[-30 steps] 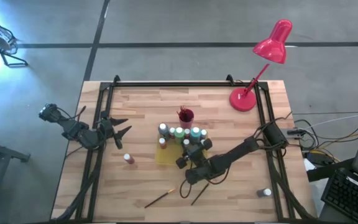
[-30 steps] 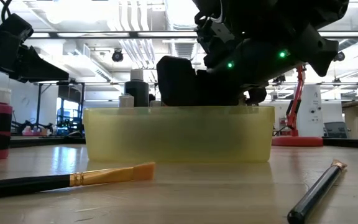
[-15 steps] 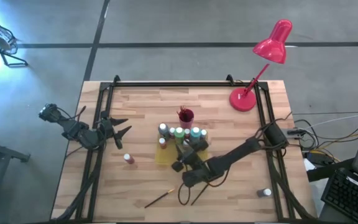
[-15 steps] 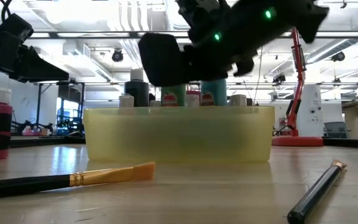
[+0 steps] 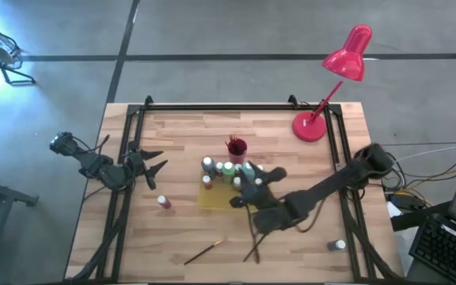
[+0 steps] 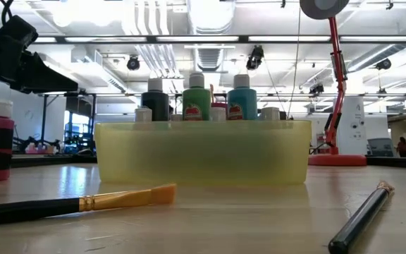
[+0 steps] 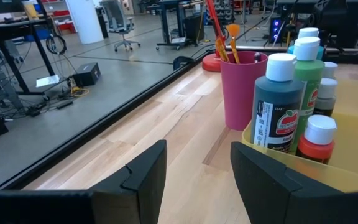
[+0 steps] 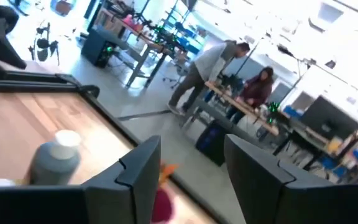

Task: Pick & Place Paint Supplies
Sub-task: Put the gold paint brush into the pink cup

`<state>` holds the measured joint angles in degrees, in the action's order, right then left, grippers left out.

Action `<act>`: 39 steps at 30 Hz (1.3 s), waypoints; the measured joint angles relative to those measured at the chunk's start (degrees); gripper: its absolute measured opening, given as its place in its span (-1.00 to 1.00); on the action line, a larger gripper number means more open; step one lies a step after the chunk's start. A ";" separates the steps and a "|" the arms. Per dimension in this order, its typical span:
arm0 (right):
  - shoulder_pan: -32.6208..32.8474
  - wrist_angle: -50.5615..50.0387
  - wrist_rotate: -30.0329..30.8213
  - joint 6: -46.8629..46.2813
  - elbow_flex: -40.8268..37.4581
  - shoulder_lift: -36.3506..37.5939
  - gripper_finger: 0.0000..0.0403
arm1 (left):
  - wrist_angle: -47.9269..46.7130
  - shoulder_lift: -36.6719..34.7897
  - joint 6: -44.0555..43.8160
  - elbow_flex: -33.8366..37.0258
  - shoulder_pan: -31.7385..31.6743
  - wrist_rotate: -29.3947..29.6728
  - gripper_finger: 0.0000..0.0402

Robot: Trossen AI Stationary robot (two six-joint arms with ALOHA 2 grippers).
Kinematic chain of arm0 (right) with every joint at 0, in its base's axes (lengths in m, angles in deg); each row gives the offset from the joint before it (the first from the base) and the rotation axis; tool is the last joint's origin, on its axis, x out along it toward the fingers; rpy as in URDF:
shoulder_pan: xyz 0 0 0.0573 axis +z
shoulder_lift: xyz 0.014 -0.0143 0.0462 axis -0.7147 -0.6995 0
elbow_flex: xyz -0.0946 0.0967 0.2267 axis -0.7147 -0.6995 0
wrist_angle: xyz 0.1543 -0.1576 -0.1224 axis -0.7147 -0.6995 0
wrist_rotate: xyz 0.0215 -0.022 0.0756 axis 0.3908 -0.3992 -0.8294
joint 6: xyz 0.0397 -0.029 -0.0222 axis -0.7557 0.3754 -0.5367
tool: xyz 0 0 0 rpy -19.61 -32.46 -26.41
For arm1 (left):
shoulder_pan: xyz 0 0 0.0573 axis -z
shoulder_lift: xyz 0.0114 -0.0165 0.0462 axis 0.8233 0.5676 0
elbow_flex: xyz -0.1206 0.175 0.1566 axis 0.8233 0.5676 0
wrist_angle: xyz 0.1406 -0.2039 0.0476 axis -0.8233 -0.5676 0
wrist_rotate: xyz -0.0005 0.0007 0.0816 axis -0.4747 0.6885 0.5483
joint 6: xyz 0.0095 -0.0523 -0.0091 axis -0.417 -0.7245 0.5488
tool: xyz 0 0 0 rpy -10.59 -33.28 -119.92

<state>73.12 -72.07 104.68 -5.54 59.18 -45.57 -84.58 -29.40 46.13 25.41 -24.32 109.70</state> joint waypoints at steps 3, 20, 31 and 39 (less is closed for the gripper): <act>1.55 -0.06 0.11 5.85 -0.23 4.85 -0.18 | 0.00 0.00 0.00 -0.01 0.00 0.00 -0.08; 10.24 0.18 -7.69 10.63 0.81 26.15 -0.28 | 0.02 0.00 0.01 0.00 0.01 0.01 -0.08; 9.62 -12.09 -38.31 9.16 0.75 27.67 -0.35 | 0.02 0.00 0.02 -0.01 0.02 0.00 -0.08; 9.34 -18.58 -38.72 2.27 0.74 23.01 -0.43 | 0.02 0.00 0.00 -0.01 0.01 0.00 -0.08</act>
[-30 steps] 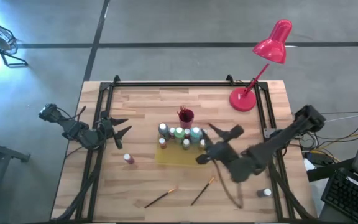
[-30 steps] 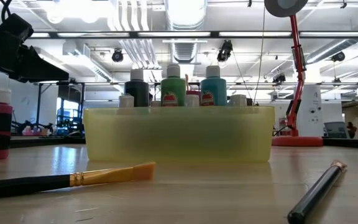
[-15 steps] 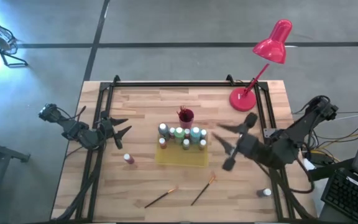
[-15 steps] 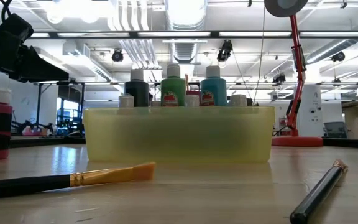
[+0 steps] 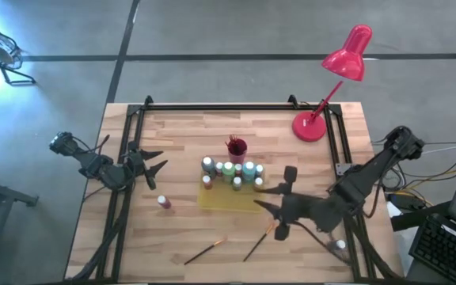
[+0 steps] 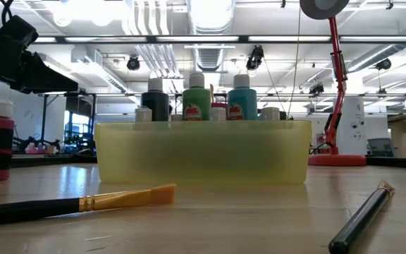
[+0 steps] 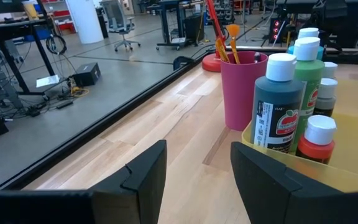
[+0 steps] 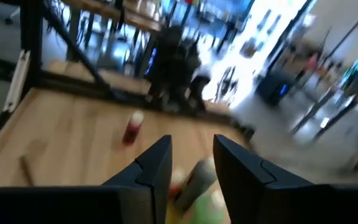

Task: Pick & Place Paint Supplies
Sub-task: Put the gold paint brush into the pink cup

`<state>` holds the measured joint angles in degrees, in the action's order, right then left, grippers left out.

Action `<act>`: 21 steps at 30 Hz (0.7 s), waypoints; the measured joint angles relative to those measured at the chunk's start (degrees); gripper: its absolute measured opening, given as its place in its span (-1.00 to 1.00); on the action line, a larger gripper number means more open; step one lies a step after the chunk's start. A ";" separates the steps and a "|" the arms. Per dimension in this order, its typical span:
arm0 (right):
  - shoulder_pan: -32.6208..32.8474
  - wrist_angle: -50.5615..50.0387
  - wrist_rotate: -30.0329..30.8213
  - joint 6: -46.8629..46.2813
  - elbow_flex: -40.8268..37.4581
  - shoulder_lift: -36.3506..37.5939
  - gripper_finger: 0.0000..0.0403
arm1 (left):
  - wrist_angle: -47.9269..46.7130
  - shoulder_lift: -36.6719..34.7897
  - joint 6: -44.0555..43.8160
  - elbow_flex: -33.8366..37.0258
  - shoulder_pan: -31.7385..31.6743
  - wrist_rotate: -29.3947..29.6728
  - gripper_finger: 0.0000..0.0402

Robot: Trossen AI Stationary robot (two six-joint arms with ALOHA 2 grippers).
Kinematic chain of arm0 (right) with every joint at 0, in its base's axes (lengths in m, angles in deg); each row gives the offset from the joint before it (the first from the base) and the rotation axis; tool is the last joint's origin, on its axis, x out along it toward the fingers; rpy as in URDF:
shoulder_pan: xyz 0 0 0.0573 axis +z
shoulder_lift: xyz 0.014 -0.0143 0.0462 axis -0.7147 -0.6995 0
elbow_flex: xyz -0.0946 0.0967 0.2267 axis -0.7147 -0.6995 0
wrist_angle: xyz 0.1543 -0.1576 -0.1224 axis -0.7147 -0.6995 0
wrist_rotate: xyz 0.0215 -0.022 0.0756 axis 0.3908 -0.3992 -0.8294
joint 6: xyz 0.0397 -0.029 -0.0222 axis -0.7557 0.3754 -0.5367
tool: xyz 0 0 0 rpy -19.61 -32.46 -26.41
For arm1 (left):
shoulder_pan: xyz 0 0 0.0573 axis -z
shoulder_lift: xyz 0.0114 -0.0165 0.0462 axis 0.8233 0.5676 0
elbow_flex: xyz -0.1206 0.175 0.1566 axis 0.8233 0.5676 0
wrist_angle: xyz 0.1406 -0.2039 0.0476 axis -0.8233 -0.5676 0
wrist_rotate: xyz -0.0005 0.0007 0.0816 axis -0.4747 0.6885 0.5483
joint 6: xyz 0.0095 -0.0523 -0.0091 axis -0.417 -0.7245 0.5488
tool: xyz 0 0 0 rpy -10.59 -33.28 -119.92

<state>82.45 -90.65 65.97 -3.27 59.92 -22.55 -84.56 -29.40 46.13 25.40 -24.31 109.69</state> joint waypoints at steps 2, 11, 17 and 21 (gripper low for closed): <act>0.00 -5.06 -0.91 -7.60 0.00 -0.73 -0.46 | 0.00 0.01 0.00 -0.01 0.01 0.02 -0.08; 0.02 -43.58 -19.69 -49.82 0.44 -0.88 -0.47 | 0.00 0.00 0.00 0.00 0.01 0.00 -0.08; 0.00 -46.04 -28.59 -54.70 -1.90 -1.57 -0.40 | 0.00 0.01 0.01 0.01 0.01 0.00 -0.08; -0.06 -46.34 -29.15 -53.84 -2.03 -4.29 -0.29 | 0.00 0.00 0.00 -0.01 0.00 0.00 -0.08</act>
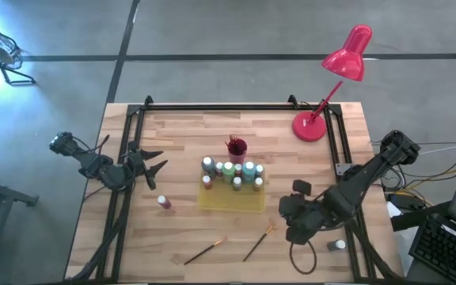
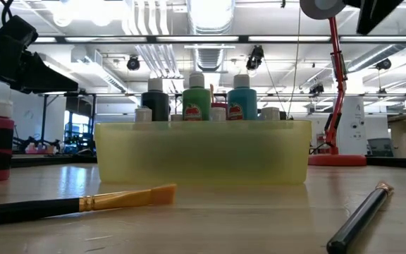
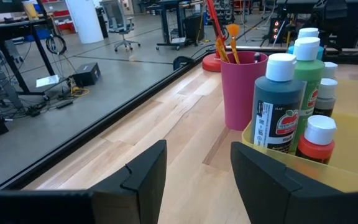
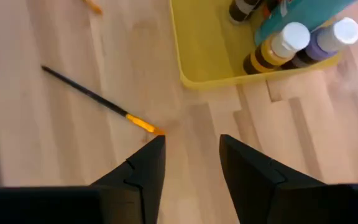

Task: Pick & Place Paint Supplies
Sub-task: Put the gold paint brush into the pink cup

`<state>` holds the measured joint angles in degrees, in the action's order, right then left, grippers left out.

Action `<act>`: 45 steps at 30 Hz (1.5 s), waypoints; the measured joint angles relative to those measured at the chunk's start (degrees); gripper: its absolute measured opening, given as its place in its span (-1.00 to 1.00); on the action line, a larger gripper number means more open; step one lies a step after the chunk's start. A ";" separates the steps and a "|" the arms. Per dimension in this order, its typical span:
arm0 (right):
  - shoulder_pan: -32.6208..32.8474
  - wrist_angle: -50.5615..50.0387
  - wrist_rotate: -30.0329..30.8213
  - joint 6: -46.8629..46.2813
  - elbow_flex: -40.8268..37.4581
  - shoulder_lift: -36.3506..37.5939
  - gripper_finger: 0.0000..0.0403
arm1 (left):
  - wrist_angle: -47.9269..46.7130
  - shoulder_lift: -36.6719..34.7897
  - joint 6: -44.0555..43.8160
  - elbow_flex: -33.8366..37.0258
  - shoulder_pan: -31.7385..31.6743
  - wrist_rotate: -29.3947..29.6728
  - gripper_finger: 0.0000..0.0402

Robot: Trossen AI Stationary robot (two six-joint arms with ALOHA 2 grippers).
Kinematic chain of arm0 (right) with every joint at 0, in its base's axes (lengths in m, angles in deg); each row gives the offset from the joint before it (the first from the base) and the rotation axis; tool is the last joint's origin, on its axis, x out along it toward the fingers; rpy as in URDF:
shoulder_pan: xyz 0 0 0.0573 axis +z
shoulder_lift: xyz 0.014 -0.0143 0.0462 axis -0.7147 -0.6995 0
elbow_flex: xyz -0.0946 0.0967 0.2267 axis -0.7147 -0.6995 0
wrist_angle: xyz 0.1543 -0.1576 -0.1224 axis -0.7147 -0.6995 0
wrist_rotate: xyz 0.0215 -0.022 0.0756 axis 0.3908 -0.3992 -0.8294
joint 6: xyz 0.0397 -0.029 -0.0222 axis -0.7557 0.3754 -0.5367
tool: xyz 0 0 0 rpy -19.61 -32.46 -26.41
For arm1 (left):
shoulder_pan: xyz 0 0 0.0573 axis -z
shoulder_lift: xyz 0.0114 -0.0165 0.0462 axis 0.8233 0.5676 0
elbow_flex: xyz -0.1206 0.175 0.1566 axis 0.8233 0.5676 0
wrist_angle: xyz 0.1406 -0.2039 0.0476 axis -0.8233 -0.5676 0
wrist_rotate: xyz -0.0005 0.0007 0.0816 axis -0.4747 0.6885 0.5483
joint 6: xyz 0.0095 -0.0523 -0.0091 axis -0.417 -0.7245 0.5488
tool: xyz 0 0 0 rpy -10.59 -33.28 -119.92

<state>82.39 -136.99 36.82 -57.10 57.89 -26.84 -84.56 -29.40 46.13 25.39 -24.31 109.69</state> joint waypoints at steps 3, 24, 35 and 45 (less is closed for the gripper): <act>-0.42 0.11 0.04 2.58 0.00 -3.04 -0.18 | 0.01 0.00 0.01 0.02 0.00 0.00 -0.08; -1.97 4.04 -7.94 14.67 0.52 -18.54 0.00 | 0.00 0.02 0.00 0.01 0.01 0.00 -0.08; -3.99 8.25 -11.78 20.28 0.55 -23.73 -0.14 | 0.00 0.01 0.00 0.01 -0.01 0.00 -0.08; -4.44 9.68 -14.80 22.83 0.61 -27.85 -0.27 | 0.00 0.00 0.00 0.02 -0.01 0.02 -0.08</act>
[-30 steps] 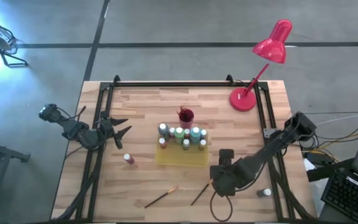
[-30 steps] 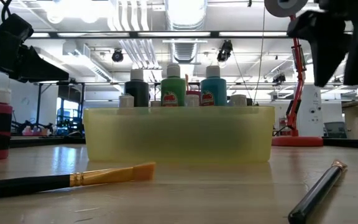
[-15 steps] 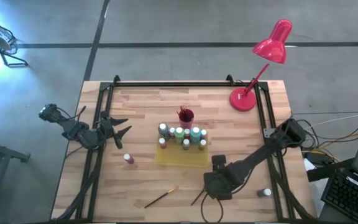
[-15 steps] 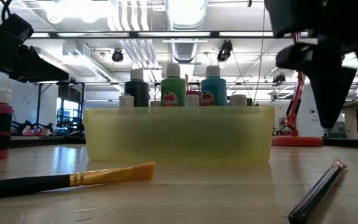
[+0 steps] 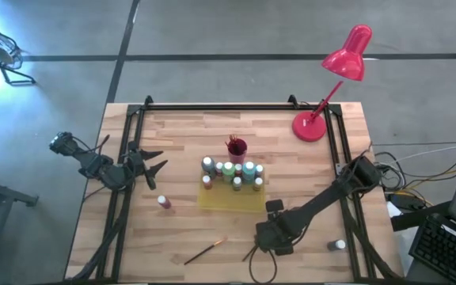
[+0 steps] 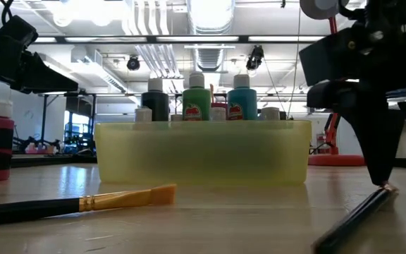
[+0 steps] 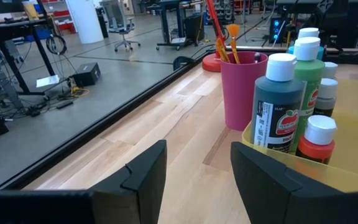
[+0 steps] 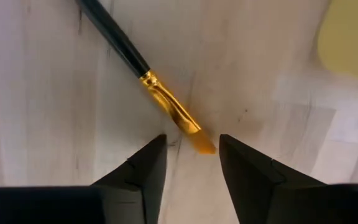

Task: Pick & Place Paint Supplies
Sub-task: Put the gold paint brush into the pink cup

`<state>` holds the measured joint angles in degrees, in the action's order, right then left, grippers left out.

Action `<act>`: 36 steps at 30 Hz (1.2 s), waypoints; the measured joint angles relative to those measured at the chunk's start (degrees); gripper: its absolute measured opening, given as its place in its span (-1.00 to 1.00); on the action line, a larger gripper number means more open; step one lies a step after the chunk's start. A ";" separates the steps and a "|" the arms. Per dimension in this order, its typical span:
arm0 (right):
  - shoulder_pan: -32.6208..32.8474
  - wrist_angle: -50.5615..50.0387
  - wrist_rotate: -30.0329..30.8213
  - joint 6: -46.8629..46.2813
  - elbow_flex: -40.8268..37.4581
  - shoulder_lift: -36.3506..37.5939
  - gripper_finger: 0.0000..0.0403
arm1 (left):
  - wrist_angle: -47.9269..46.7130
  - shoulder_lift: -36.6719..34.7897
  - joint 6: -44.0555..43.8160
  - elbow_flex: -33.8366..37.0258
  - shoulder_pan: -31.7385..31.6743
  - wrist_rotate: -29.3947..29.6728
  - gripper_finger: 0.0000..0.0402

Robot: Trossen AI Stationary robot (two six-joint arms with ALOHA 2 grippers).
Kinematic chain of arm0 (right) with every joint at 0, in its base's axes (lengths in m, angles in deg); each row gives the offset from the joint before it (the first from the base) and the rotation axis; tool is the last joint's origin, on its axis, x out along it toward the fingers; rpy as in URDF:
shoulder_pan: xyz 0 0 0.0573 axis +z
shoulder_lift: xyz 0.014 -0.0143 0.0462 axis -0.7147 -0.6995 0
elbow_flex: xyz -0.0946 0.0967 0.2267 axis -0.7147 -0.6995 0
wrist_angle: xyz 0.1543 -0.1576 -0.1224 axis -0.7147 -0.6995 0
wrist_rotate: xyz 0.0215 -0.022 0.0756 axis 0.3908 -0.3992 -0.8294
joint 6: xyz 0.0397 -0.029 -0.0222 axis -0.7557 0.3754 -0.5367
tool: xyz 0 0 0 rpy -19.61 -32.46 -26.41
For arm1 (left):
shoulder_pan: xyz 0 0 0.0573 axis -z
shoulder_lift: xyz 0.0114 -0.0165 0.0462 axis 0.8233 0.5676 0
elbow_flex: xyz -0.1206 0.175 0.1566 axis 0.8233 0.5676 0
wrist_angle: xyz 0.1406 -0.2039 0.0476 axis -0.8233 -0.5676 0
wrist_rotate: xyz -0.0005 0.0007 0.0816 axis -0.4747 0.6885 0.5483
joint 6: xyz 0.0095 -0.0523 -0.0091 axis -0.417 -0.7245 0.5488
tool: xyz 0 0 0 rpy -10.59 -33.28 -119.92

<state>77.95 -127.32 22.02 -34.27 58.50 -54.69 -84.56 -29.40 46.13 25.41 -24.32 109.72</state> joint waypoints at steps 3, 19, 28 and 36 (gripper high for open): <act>0.00 0.04 -0.03 0.00 0.10 -0.52 -0.32 | 0.00 0.02 0.01 0.00 0.01 -0.02 -0.08; -0.08 0.74 -0.56 -0.54 -0.15 0.38 -0.78 | 0.00 0.02 0.00 0.00 0.02 -0.01 -0.08; 0.00 -1.13 -3.38 -1.57 2.48 0.88 -0.96 | 0.00 0.02 0.00 0.00 0.00 0.00 -0.08; 0.02 -9.81 -1.82 -0.80 15.46 0.98 -0.96 | 0.00 0.02 0.01 -0.02 0.02 0.00 -0.08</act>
<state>77.97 -137.13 20.20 -35.08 73.96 -53.71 -84.56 -29.38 46.14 25.39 -24.31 109.72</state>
